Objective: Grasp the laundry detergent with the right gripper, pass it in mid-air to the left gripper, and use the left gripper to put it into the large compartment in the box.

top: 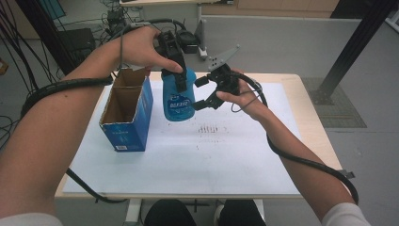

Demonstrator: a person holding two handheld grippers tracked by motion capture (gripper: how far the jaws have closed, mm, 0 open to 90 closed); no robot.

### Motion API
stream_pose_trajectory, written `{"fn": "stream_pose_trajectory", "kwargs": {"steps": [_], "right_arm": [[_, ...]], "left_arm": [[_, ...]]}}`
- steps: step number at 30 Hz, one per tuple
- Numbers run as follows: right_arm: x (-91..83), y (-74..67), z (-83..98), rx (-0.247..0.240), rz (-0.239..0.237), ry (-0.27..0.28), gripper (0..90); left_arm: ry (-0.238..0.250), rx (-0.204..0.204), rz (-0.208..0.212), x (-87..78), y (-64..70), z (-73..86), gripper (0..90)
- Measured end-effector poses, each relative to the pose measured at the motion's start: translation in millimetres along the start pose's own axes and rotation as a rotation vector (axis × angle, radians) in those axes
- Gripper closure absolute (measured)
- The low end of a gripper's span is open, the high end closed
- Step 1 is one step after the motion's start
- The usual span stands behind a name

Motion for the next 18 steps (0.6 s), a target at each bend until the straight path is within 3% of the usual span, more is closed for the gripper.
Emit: {"fn": "stream_pose_trajectory", "kwargs": {"steps": [8, 18], "right_arm": [[-33.4, -5.3, 2.4, 0.03, 0.07, -0.07, 3.9], [-83.3, -16.5, 33.8, 0.114, 0.141, -0.14, 4.1]], "left_arm": [[0.006, -0.102, -0.042, -19.9, -8.2, 6.7, 36.3], [-0.005, -0.232, -0.101, -45.1, -12.7, 21.5, 36.3]]}}
Point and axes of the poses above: each handheld gripper's, and its own axes: x roughly forward along the jaws, z roughly out of its underside, y roughly to its right, the point moved 1 cm from there along x, roughly forward along the jaws, and after that the axes turned 11 degrees about y, right-handed, at the moved point
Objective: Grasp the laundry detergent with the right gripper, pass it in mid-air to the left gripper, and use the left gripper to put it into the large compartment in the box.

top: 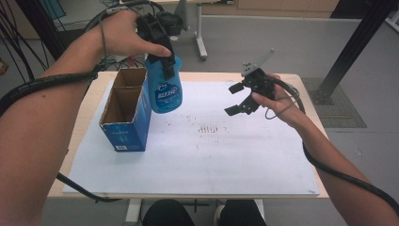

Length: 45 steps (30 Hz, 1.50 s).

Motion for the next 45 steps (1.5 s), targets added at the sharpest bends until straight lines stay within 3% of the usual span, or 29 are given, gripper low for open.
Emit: {"fn": "stream_pose_trajectory", "kwargs": {"steps": [5, 8, 12, 20, 27, 36, 45], "right_arm": [[-19.8, -3.6, 17.5, 0.032, 0.03, -0.051, 4.2], [-29.9, -5.5, 23.9, 0.04, 0.043, -0.087, 4.2], [-43.4, -7.8, 28.1, 0.04, 0.072, -0.129, 4.2], [-62.5, -9.7, 37.6, 0.046, 0.11, -0.184, 4.2], [-69.2, -11.6, 39.7, 0.051, 0.117, -0.216, 4.4], [-77.8, -13.9, 38.0, 0.048, 0.131, -0.232, 4.7], [-75.1, -13.6, 37.3, 0.037, 0.119, -0.242, 4.7]], "left_arm": [[-0.005, -0.079, -0.037, -13.8, -7.0, 7.1, 36.3], [0.002, -0.152, -0.07, -24.5, -12.6, 12.9, 36.3], [-0.016, -0.23, -0.09, -38.8, -23.4, 19.8, 36.3], [-0.003, -0.379, -0.138, -61.2, -45.3, 30.4, 36.3], [0.045, -0.525, -0.202, -76.5, -61.0, 35.7, 36.3], [0.102, -0.75, -0.272, -92.9, -78.7, 43.0, 36.3], [0.083, -0.867, -0.319, -87.4, -88.4, 49.9, 36.4]]}}
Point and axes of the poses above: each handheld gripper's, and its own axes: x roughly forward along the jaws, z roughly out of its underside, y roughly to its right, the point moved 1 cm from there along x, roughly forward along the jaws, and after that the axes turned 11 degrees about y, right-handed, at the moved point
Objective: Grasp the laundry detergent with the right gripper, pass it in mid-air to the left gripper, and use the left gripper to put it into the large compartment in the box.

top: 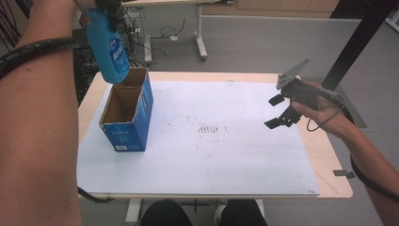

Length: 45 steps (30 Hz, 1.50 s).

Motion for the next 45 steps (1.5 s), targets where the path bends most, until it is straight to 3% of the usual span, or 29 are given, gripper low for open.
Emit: {"fn": "stream_pose_trajectory", "kwargs": {"steps": [11, 23, 45], "right_arm": [[2.3, 3.6, 0.1, -0.003, 0.0, -0.003, 4.7], [4.0, 8.3, 0.9, -0.004, 0.004, -0.01, 4.9], [7.3, 8.8, -3.4, -0.022, 0.019, -0.006, 4.9]], "left_arm": [[0.006, -0.071, 0.003, 12.6, -9.3, -4.4, 36.5], [0.005, -0.088, 0.003, 23.9, -10.9, -6.2, 36.5], [-0.044, -0.109, 0.017, 62.2, -21.3, 10.2, 36.5]]}}
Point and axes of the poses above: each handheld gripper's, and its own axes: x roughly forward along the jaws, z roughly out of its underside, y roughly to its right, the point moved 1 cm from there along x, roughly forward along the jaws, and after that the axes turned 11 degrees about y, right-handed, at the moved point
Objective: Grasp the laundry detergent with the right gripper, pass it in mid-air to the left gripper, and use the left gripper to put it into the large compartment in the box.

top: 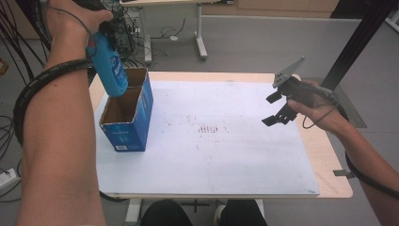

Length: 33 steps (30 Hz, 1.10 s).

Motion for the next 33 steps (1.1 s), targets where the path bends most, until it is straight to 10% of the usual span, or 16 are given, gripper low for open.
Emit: {"fn": "stream_pose_trajectory", "kwargs": {"steps": [33], "right_arm": [[7.0, -2.3, -4.4, -0.007, 0.002, -0.026, 4.9]], "left_arm": [[-0.049, 0.004, 0.031, 90.5, -12.6, 33.1, 36.6]]}}
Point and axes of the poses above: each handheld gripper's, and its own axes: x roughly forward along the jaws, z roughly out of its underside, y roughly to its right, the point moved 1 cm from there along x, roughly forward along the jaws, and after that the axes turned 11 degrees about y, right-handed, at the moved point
